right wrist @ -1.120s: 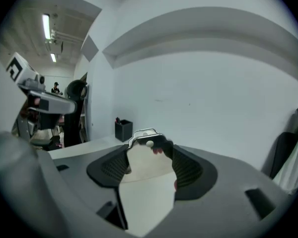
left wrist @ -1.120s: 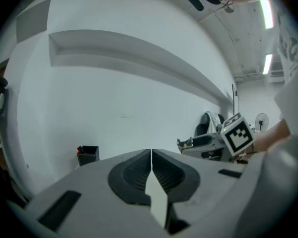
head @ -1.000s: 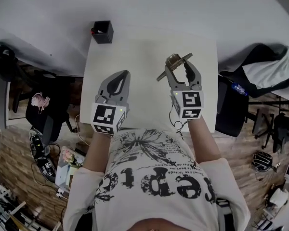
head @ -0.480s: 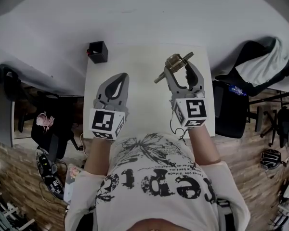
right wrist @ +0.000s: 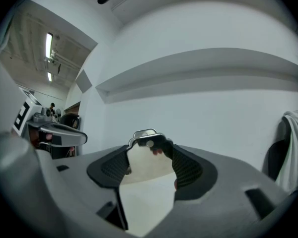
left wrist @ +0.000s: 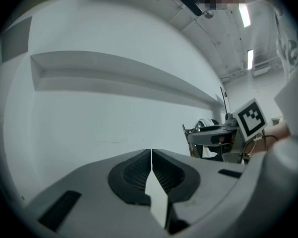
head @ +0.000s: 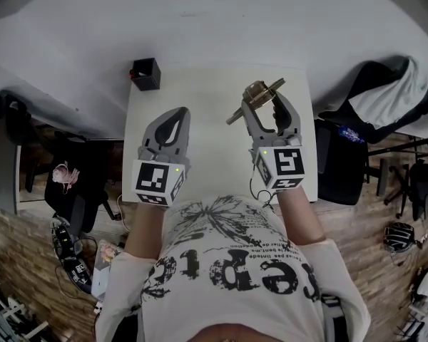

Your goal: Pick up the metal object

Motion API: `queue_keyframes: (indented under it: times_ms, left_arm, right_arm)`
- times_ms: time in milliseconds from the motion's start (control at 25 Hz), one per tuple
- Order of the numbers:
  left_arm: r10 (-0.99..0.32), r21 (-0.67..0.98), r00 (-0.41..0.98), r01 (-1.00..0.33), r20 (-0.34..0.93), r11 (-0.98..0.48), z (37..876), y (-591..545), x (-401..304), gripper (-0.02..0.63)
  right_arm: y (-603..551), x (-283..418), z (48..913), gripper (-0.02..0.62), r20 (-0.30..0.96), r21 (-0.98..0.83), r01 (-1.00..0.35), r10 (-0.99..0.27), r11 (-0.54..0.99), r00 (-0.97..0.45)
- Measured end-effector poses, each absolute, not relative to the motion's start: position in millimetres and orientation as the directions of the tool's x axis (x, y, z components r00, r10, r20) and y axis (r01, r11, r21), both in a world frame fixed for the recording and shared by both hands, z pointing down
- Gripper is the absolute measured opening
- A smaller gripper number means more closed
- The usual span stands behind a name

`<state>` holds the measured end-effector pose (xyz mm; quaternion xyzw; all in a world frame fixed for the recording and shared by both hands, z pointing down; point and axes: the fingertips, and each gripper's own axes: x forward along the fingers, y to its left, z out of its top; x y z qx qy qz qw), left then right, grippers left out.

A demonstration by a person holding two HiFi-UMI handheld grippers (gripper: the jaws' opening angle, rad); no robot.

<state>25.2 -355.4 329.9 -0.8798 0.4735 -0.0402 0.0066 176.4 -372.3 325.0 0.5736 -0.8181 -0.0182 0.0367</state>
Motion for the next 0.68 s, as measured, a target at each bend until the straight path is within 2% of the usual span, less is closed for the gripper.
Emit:
queue_keyframes:
  times_ms: [680]
  left_arm:
    - [-0.841, -0.083, 0.54, -0.837, 0.032, -0.54, 313.4, -341.0, 33.9, 0.011]
  right_arm:
    - [-355.9, 189.6, 324.2, 0.264, 0.043, 0.054, -0.944, -0.945, 0.326, -0.324]
